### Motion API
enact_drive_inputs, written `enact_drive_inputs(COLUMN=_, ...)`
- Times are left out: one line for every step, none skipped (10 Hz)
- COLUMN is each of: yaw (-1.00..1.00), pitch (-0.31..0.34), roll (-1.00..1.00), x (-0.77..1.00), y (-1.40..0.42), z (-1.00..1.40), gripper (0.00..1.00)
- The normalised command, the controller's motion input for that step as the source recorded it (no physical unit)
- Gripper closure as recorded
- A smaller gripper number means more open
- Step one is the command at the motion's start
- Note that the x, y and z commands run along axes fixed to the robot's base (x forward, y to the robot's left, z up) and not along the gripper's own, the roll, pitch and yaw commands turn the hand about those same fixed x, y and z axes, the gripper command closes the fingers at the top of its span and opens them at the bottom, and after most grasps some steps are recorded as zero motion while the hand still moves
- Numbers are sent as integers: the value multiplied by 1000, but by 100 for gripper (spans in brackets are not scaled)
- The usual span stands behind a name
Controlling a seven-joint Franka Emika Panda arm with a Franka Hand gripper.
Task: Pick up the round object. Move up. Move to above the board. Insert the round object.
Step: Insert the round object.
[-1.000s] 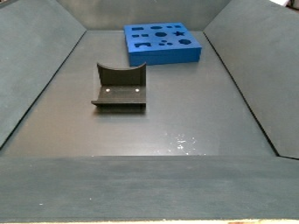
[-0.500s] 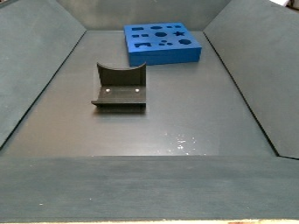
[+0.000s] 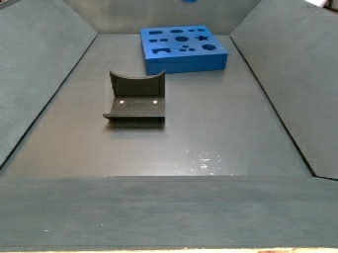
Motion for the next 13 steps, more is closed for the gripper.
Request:
enact_drive_inputs(yaw=-60, pitch=0, roll=34, x=234, y=-914, z=-860, gripper=100)
enact_drive_inputs(yaw=-23, pitch=0, roll=0, x=354, y=-943, z=-606, gripper=100)
enact_drive_inputs(yaw=-17, pitch=-103, roll=-109, x=120, y=-574, z=-320, gripper=100)
enact_drive_inputs(yaw=0, pitch=20, roll=106, x=0, y=0, z=11, gripper=100)
enact_drive_inputs(yaw=0, pitch=-174, roll=154, x=-134, y=-43, z=-297, gripper=100)
enact_drive_inputs(yaw=-54, pitch=-280, roll=349, x=-109, y=-263, z=-891, gripper=100)
enact_drive_inputs(yaw=-37, pitch=-194, roll=317, x=-71, y=-149, z=-831, gripper=100)
enact_drive_inputs(yaw=0, pitch=-71, roll=-46, x=0, y=0, z=-23, gripper=100)
enact_drive_inputs(yaw=0, pitch=0, roll=14, x=0, y=0, z=-6, gripper=100)
enact_drive_inputs(yaw=-77, pitch=-289, roll=23, x=86, y=-140, z=-834, gripper=100)
enact_drive_inputs(yaw=-206, pitch=-289, roll=0, x=243, y=-126, z=-949, gripper=100)
enact_drive_inputs(yaw=-94, pitch=-120, roll=0, x=94, y=0, z=-286, gripper=100)
enact_drive_inputs(yaw=0, pitch=0, roll=0, x=0, y=0, z=-34, gripper=100)
